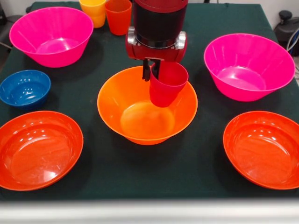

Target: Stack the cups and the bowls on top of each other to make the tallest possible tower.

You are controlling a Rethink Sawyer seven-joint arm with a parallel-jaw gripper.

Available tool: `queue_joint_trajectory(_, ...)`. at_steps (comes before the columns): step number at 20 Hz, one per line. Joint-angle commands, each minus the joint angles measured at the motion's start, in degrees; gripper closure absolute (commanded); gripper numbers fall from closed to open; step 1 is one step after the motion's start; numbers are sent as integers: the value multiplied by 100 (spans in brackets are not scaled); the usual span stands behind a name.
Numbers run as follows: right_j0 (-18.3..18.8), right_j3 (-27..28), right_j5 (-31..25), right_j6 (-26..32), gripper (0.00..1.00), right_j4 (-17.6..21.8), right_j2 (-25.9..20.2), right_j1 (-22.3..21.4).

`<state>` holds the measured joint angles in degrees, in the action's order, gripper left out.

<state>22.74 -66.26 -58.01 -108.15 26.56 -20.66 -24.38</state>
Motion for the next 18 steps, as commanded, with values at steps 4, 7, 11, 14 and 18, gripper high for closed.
queue_joint_trajectory(4,-212,-314,26,605,100,351,34,81)
queue_joint_trajectory(7,-224,-336,9,644,100,347,13,49)
queue_joint_trajectory(11,-232,-436,-13,664,100,300,-21,-69)
queue_joint_trajectory(14,-193,-525,1,711,100,279,-38,-152)
queue_joint_trajectory(18,-77,-778,149,798,100,286,-49,-263)
